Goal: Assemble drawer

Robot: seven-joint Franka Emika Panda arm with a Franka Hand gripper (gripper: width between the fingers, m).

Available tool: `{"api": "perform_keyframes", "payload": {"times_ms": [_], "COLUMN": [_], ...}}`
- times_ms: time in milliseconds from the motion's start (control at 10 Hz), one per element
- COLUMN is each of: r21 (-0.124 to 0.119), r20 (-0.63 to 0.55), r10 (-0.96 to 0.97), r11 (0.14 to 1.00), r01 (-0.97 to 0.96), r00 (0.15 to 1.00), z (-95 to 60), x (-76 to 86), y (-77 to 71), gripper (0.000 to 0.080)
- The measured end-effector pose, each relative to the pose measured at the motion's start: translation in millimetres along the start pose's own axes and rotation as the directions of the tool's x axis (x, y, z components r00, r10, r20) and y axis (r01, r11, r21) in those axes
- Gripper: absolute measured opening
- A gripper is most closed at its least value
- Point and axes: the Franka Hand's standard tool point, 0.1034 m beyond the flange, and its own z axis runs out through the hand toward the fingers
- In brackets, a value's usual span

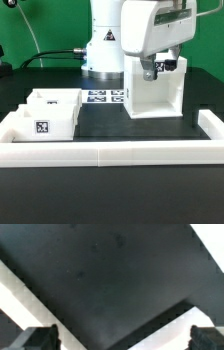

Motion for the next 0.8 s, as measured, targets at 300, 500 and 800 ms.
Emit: {"api": "perform_keyframes", "payload": {"times_ms": [300,500,800], "r21": [0.000,0.000,-0.012], "r20": [0.000,0.000,-0.006], "r10": [0.000,0.000,0.068], "r11": [1.000,1.000,0.998], "r01": [0.000,0.000,-0.068], "r00": [1.000,1.000,0.998], "z": [0.0,0.0,-5.4], "x": [0.0,0.0,-16.7], "y": [0.0,0.0,-15.5], "gripper": [0.0649,0.0649,0.0649]}}
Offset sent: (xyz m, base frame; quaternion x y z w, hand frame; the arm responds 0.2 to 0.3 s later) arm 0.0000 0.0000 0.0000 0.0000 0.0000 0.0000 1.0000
